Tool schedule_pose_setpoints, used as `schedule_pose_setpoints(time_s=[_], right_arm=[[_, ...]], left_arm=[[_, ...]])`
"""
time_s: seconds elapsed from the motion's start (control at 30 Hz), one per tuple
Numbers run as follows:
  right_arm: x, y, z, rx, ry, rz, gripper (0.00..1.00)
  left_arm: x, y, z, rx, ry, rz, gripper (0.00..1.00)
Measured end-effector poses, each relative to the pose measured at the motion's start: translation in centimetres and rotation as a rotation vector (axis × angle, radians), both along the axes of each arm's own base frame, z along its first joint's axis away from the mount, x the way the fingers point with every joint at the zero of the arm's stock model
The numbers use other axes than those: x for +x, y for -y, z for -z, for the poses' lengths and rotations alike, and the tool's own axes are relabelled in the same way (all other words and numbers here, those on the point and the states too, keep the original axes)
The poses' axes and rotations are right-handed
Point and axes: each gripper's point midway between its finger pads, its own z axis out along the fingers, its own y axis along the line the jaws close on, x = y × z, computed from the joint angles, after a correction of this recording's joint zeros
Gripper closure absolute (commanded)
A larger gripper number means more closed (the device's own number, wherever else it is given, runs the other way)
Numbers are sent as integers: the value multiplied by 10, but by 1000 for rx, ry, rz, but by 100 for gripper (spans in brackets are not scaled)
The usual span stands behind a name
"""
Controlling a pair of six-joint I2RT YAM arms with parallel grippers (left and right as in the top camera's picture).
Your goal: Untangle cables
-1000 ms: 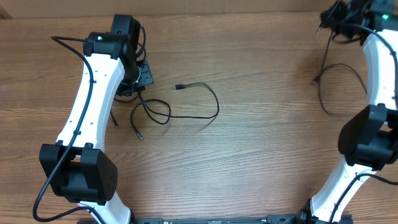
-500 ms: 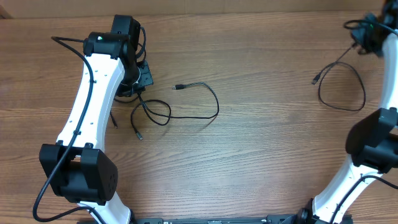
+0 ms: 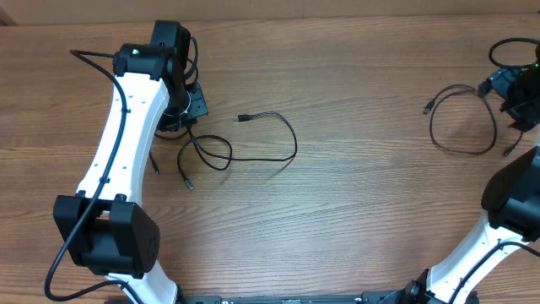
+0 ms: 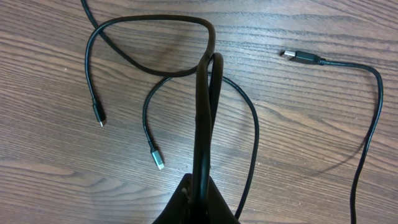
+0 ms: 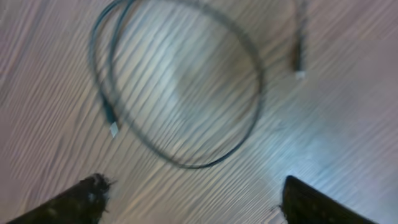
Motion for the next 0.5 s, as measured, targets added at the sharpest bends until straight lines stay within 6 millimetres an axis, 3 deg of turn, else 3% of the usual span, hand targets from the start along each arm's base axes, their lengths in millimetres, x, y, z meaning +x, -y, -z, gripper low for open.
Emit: schedule_pose_setpoints(time_s=[0.13,0.23,0.4,0.43,0.5], right_arm=[[14,-36,-2,136,70,-175,7],[27,-74,-6,209,113,-324,5],[38,-129,-9,270,136,-489,4],[39,-137,-10,279,137,-513,5],[37,-148,-10,296,129,-548,4]], left_arm=[[5,5,-1,-23,19,9,96],[16,22,-4,-93,68,54,96],[38,95,-25,-343,212,294,96],[39,114,-31,-398,242,360,90],[39,144,-45,-478,294,470,50]])
